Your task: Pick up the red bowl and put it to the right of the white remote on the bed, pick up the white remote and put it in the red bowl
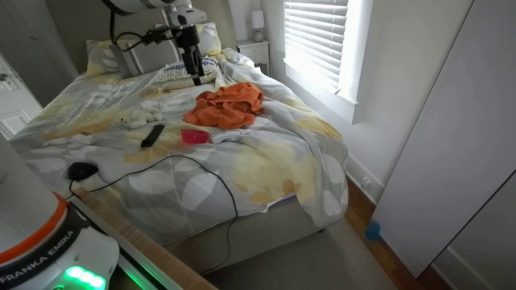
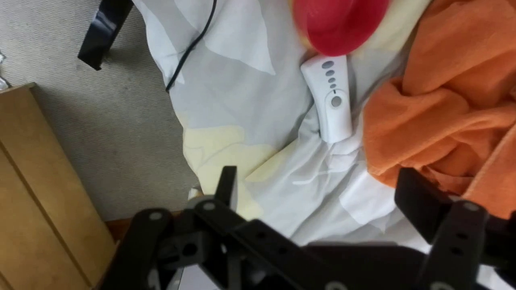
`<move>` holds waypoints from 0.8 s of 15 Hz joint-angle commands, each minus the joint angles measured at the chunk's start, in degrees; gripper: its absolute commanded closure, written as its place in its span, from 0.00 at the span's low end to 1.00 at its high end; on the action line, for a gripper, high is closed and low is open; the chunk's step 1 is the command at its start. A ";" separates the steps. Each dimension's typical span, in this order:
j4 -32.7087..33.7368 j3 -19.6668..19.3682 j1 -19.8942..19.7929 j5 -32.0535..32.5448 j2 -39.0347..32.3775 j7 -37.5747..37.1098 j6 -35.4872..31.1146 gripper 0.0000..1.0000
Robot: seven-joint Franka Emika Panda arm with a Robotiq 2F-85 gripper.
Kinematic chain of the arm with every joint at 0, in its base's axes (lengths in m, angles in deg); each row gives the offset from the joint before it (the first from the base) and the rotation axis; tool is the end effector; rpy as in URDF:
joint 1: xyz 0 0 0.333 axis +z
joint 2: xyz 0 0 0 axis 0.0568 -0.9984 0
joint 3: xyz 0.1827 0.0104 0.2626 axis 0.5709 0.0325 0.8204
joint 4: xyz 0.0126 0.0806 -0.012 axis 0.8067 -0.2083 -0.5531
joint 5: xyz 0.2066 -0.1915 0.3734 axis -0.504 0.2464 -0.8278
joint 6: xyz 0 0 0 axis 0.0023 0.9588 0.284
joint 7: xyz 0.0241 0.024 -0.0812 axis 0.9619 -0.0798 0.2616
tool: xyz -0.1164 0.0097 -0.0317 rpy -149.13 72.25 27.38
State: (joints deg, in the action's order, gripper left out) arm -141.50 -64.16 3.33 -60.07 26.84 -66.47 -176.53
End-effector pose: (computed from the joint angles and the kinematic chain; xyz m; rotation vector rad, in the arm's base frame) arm 0.5793 0.1809 0.2646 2.7825 -1.3101 0.0970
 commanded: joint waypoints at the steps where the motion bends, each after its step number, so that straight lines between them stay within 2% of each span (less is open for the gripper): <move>1: 0.16 -2.07 2.26 -0.46 -1.19 0.36 0.05 0.00; 5: 0.75 -2.36 2.78 -0.51 -2.44 0.39 0.04 0.00; 6: 1.99 -2.78 3.26 1.51 -3.95 -1.06 2.40 0.00; 12: 2.83 -1.68 6.34 -2.72 -13.22 2.65 1.90 0.00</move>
State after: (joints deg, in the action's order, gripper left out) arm -140.68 -65.62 7.39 -60.41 19.45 -65.49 -174.93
